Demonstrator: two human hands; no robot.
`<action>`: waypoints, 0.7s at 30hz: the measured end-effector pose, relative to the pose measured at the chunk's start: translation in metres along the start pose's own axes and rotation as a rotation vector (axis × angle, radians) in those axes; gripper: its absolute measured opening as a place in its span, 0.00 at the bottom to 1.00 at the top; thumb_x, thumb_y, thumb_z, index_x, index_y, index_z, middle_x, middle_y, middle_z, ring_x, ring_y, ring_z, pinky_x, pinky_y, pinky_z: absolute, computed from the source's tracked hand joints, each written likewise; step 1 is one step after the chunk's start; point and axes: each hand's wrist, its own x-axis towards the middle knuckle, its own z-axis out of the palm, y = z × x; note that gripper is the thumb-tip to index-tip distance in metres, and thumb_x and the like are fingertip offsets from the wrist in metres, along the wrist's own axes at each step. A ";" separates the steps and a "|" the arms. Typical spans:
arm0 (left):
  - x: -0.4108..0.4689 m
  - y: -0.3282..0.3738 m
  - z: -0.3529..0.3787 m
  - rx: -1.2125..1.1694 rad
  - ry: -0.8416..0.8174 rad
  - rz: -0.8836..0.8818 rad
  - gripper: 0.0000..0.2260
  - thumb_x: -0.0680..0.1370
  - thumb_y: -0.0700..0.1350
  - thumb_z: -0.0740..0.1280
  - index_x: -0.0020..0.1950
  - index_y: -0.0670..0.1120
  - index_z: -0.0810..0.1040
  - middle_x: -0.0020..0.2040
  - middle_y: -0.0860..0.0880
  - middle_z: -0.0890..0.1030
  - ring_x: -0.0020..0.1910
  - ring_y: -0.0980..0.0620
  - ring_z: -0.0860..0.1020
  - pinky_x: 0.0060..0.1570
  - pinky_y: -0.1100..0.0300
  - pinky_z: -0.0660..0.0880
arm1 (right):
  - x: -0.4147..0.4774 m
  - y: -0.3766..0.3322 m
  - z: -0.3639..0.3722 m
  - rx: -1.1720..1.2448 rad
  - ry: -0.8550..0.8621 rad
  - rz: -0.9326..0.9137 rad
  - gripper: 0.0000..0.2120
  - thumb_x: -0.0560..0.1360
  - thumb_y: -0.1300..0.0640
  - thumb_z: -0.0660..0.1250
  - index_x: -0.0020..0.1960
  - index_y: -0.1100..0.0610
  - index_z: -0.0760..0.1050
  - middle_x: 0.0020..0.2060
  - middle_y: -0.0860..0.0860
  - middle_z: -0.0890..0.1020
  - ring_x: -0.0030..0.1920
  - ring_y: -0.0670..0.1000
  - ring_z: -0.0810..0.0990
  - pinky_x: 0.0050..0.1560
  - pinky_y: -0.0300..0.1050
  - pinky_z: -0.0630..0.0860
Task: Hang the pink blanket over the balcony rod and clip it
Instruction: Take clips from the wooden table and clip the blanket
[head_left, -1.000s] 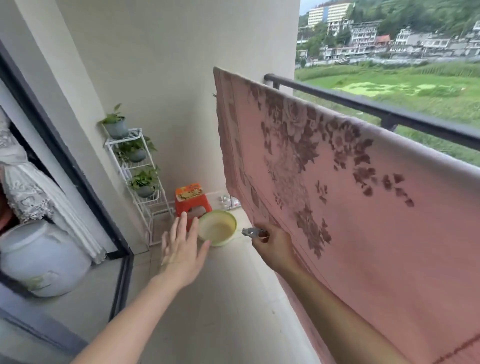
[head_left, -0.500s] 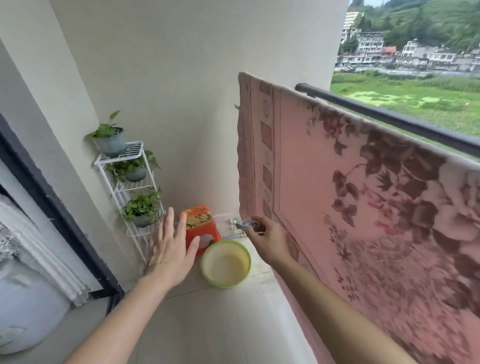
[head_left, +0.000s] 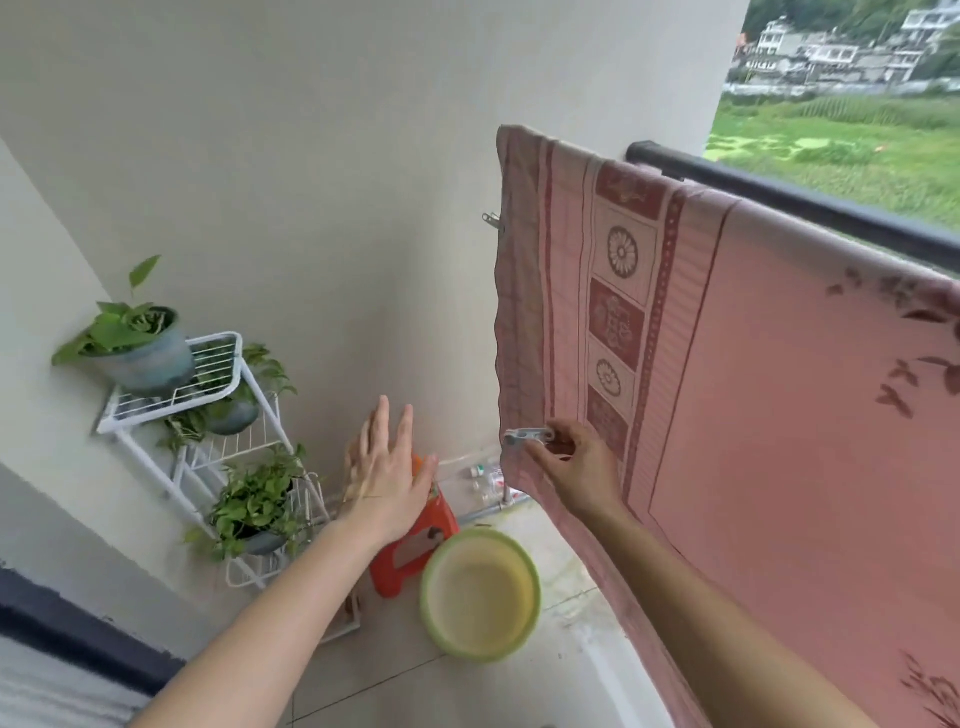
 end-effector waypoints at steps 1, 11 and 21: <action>0.024 -0.004 0.007 -0.002 -0.010 0.000 0.32 0.83 0.60 0.52 0.81 0.50 0.44 0.81 0.46 0.37 0.80 0.43 0.45 0.76 0.45 0.47 | 0.023 0.002 0.007 0.001 0.005 0.001 0.10 0.71 0.51 0.77 0.50 0.48 0.79 0.40 0.39 0.81 0.42 0.37 0.79 0.47 0.34 0.75; 0.233 -0.057 0.047 -0.062 -0.162 -0.079 0.35 0.82 0.61 0.53 0.80 0.53 0.35 0.78 0.49 0.29 0.80 0.43 0.39 0.76 0.43 0.46 | 0.247 0.028 0.087 0.005 -0.063 0.050 0.15 0.75 0.48 0.72 0.60 0.51 0.81 0.48 0.44 0.84 0.47 0.42 0.81 0.49 0.37 0.76; 0.400 -0.090 0.104 -0.240 -0.361 -0.087 0.41 0.80 0.62 0.59 0.80 0.51 0.34 0.81 0.48 0.36 0.80 0.46 0.41 0.77 0.43 0.49 | 0.361 0.046 0.132 -0.068 -0.016 0.198 0.08 0.73 0.51 0.74 0.51 0.48 0.82 0.44 0.43 0.84 0.44 0.37 0.80 0.46 0.32 0.73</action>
